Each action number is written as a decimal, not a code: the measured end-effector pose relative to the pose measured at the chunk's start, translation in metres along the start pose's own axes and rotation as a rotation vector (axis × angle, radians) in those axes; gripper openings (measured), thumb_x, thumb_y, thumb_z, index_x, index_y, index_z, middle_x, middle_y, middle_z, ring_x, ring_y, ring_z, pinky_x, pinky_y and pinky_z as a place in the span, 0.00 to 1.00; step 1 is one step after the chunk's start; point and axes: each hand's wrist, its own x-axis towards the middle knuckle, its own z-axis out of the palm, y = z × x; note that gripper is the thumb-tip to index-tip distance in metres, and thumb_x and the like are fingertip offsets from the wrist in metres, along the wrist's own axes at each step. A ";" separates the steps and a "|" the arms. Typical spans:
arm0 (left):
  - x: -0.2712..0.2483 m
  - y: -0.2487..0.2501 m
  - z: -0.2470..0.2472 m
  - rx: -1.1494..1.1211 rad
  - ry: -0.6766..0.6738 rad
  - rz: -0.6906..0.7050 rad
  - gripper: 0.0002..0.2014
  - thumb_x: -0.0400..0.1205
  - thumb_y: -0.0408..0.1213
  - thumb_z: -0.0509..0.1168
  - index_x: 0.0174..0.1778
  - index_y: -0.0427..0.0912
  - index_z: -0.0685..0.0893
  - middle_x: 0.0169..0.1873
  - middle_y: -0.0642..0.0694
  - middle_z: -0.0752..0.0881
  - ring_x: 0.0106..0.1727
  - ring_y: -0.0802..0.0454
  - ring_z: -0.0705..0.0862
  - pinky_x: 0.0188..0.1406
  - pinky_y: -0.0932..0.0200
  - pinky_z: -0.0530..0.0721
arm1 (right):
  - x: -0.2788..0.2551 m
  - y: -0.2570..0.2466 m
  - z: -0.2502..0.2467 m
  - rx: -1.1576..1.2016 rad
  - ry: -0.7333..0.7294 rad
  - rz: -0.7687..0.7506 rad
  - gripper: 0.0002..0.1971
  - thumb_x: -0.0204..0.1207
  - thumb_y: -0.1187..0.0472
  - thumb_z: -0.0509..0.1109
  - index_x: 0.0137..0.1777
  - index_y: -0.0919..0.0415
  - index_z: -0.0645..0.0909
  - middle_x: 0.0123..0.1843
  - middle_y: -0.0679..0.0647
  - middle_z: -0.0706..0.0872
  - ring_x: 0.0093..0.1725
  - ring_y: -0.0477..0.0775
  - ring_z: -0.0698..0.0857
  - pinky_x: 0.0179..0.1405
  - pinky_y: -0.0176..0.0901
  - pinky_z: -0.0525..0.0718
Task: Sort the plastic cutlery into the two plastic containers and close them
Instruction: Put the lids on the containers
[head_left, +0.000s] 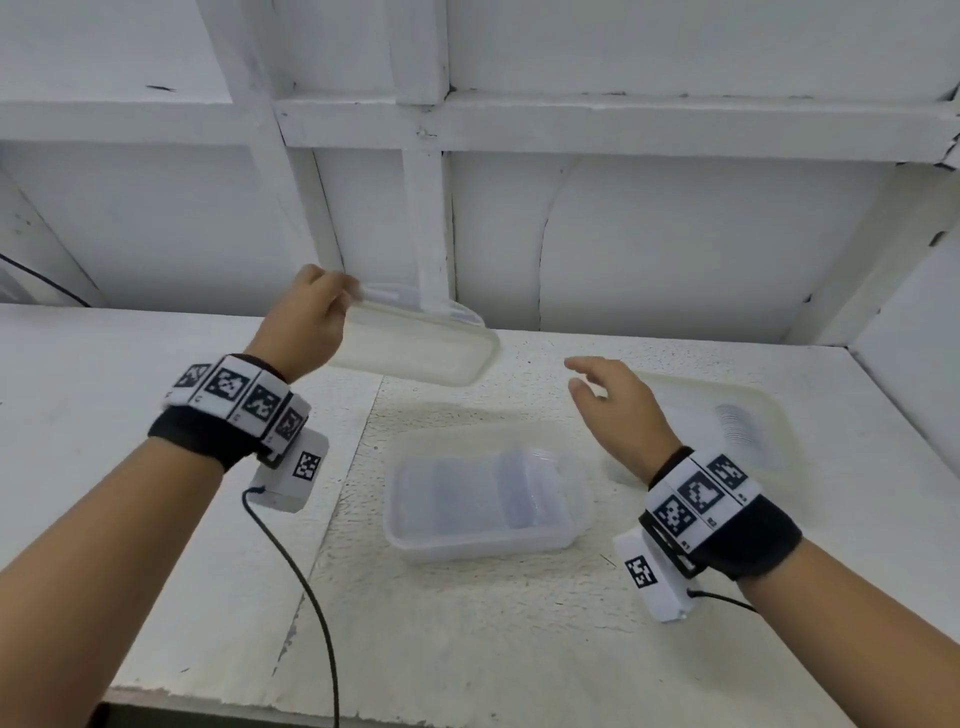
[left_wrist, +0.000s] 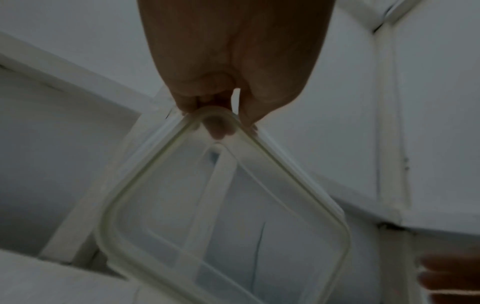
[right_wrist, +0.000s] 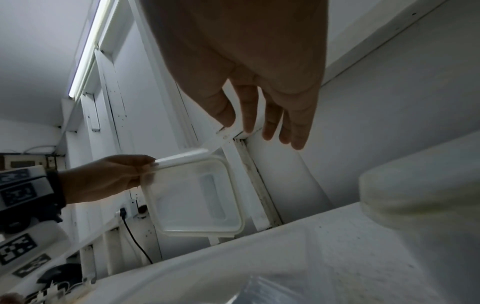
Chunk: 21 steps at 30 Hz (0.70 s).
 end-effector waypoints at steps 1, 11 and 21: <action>-0.002 0.006 -0.007 -0.034 -0.003 0.007 0.13 0.86 0.29 0.53 0.60 0.32 0.80 0.56 0.39 0.75 0.53 0.45 0.75 0.52 0.63 0.67 | 0.002 -0.004 -0.001 0.016 -0.023 -0.006 0.20 0.82 0.60 0.61 0.74 0.58 0.70 0.73 0.53 0.74 0.74 0.50 0.71 0.73 0.43 0.69; -0.023 0.031 -0.016 -0.546 -0.262 -0.175 0.10 0.86 0.32 0.56 0.46 0.49 0.81 0.35 0.45 0.81 0.39 0.49 0.80 0.55 0.47 0.79 | -0.001 -0.015 -0.038 0.626 -0.236 0.055 0.15 0.71 0.53 0.67 0.57 0.56 0.77 0.42 0.56 0.89 0.47 0.56 0.89 0.43 0.48 0.88; -0.054 0.021 0.030 -0.639 -0.434 -0.553 0.09 0.86 0.38 0.57 0.50 0.39 0.81 0.41 0.44 0.83 0.36 0.51 0.83 0.38 0.58 0.84 | -0.016 0.021 -0.025 0.921 -0.231 0.364 0.07 0.82 0.62 0.60 0.47 0.66 0.74 0.33 0.58 0.89 0.30 0.56 0.89 0.26 0.41 0.87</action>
